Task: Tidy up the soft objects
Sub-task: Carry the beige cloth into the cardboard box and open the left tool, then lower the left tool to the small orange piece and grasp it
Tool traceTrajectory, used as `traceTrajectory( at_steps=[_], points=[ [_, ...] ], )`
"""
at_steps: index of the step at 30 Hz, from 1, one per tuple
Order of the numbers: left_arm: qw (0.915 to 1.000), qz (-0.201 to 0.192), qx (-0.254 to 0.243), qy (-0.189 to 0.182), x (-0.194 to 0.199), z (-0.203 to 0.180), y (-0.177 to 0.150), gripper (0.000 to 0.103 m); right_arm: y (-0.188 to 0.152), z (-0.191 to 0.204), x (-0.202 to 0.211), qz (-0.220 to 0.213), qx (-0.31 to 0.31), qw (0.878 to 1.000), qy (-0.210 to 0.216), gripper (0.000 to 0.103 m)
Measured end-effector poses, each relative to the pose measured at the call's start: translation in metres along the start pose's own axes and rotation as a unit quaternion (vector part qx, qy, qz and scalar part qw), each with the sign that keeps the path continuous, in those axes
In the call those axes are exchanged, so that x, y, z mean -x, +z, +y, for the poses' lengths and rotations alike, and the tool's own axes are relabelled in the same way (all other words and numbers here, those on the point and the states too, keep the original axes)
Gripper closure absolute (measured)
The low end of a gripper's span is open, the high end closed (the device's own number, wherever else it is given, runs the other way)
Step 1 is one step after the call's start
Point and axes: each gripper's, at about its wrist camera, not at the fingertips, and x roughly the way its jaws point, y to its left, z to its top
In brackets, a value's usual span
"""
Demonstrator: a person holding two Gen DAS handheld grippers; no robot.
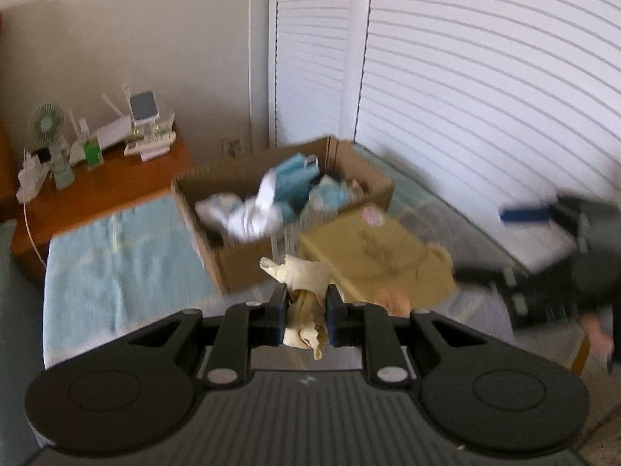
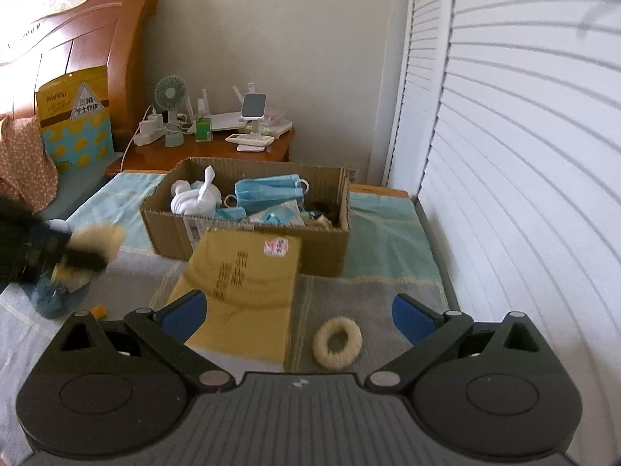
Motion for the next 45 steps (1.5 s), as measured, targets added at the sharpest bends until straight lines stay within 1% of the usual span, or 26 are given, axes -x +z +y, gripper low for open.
traceTrajectory(
  at_steps=[3,8,10,14,16,17,18,19,20,21,22,26,29,33,40,41,45],
  points=[
    [0.9999,-0.004,-0.002,0.010,-0.010,0.002,0.025,0.085,-0.007,-0.006,0.002,0.002,-0.007,1.000,0.006,0.000],
    [0.9997,-0.006,0.006,0.022,-0.034,0.010,0.065,0.085,-0.012,-0.012,0.003,-0.003,-0.005,1.000,0.003,0.000],
    [0.9996,-0.003,0.012,0.027,-0.046,0.014,0.078,0.085,-0.013,-0.014,0.002,-0.004,-0.006,1.000,0.003,0.000],
    [0.9987,0.013,0.018,0.045,-0.074,0.020,0.098,0.085,-0.019,-0.018,-0.001,0.004,-0.025,1.000,0.018,0.000],
    [0.9982,0.018,0.020,0.053,-0.087,0.022,0.106,0.082,-0.021,-0.019,-0.002,0.007,-0.027,0.999,0.021,0.000],
    [0.9980,0.019,0.021,0.056,-0.093,0.023,0.109,0.077,-0.022,-0.019,-0.003,0.009,-0.026,0.999,0.021,0.000],
    [0.9978,0.021,0.023,0.059,-0.097,0.025,0.111,0.057,-0.022,-0.020,-0.004,0.010,-0.026,0.999,0.019,0.000],
    [0.9973,0.021,0.027,0.066,-0.100,0.026,0.113,0.043,-0.022,-0.021,-0.004,0.010,-0.027,0.999,0.017,0.000],
    [0.9965,0.017,0.031,0.075,-0.101,0.027,0.113,0.020,-0.023,-0.022,-0.004,0.010,-0.030,0.999,0.017,0.000],
    [0.9954,0.005,0.034,0.089,-0.100,0.026,0.113,0.016,-0.023,-0.024,-0.004,0.010,-0.033,0.999,0.018,0.000],
    [0.9949,0.001,0.032,0.095,-0.099,0.026,0.112,0.016,-0.023,-0.025,-0.004,0.010,-0.037,0.999,0.018,0.000],
    [0.9958,0.001,0.035,0.085,-0.089,0.027,0.108,0.016,-0.024,-0.028,-0.003,0.010,-0.043,0.999,0.016,0.000],
    [0.9962,-0.001,0.025,0.083,-0.076,0.024,0.101,0.016,-0.024,-0.028,0.001,0.008,-0.044,0.999,0.014,0.000],
    [0.9968,-0.007,0.024,0.076,-0.056,0.016,0.090,0.012,-0.023,-0.026,0.009,0.001,-0.041,0.999,0.010,0.000],
    [0.9972,-0.024,0.032,0.062,-0.014,-0.003,0.055,0.007,-0.024,-0.021,0.028,-0.014,-0.039,0.999,0.008,0.000],
    [0.9971,-0.027,0.033,0.063,-0.009,-0.006,0.048,0.005,-0.025,-0.021,0.030,-0.015,-0.039,0.999,0.008,0.000],
    [0.9962,-0.031,0.038,0.072,0.007,-0.015,0.018,0.004,-0.028,-0.021,0.037,-0.019,-0.050,0.998,0.020,0.000]
  ],
)
